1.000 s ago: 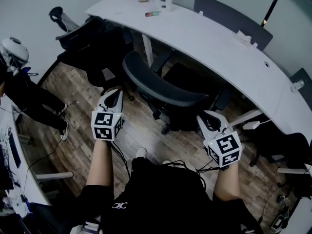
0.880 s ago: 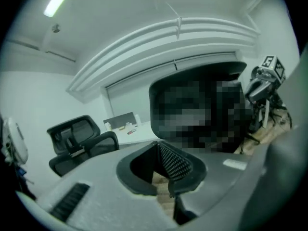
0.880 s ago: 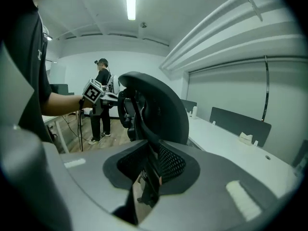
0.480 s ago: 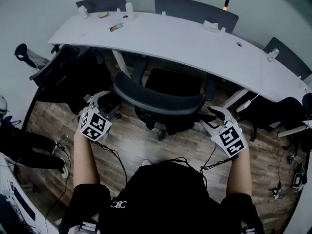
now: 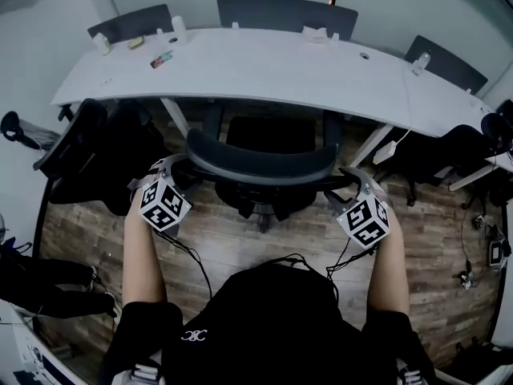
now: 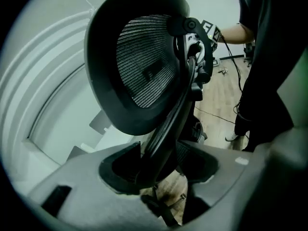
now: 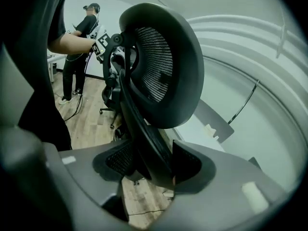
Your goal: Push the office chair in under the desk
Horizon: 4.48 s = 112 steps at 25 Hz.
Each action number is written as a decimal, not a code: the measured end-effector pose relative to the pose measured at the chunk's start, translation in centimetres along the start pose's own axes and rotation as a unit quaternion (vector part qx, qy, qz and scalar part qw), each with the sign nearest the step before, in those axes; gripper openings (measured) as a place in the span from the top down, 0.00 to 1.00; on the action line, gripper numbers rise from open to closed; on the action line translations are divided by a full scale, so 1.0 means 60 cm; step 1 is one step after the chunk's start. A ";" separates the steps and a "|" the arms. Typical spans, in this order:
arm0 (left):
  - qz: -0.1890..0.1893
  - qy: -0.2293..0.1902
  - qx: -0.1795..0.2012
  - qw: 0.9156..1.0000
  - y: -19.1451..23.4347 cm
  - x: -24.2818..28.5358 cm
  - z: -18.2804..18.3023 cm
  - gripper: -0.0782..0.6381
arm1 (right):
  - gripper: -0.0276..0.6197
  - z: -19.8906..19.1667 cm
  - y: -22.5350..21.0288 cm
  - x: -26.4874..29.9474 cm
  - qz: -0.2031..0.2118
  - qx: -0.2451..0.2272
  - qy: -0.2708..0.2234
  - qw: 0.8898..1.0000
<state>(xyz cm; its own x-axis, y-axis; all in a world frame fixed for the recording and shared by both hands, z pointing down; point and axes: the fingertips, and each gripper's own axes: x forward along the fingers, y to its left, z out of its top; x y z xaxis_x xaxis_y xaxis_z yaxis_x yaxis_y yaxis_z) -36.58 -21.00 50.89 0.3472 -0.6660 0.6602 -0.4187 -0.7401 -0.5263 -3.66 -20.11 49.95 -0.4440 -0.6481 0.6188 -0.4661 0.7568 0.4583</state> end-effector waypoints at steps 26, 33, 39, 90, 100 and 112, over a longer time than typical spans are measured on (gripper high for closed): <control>-0.066 -0.098 -0.039 0.992 0.035 0.022 0.007 0.57 | 0.52 0.006 -0.019 0.028 -0.020 0.079 0.025 0.996; -0.069 -0.092 -0.039 0.993 0.075 0.053 0.009 0.56 | 0.52 0.014 -0.048 0.053 -0.032 0.085 0.017 0.996; -0.068 -0.098 -0.039 0.992 0.113 0.085 0.013 0.56 | 0.51 0.019 -0.078 0.081 -0.042 0.086 0.013 0.995; -0.047 -0.106 -0.065 0.991 0.439 0.423 0.140 0.54 | 0.49 0.001 -0.494 0.351 -0.069 0.082 -0.012 0.994; -0.048 -0.095 -0.064 0.992 0.459 0.441 0.133 0.54 | 0.48 0.006 -0.506 0.362 -0.073 0.078 -0.028 0.994; 0.104 -0.195 -0.321 0.921 0.491 0.315 0.146 0.89 | 0.73 0.086 -0.487 0.278 -0.160 0.198 -0.154 0.955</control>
<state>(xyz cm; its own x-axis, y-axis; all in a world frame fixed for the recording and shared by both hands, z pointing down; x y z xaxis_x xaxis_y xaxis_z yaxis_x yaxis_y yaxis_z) -35.01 -56.24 43.18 0.4261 -0.8629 0.2716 -0.8765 -0.4681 -0.1122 -1.40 -53.46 43.63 -0.4054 -0.8812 0.2433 -0.8413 0.4637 0.2778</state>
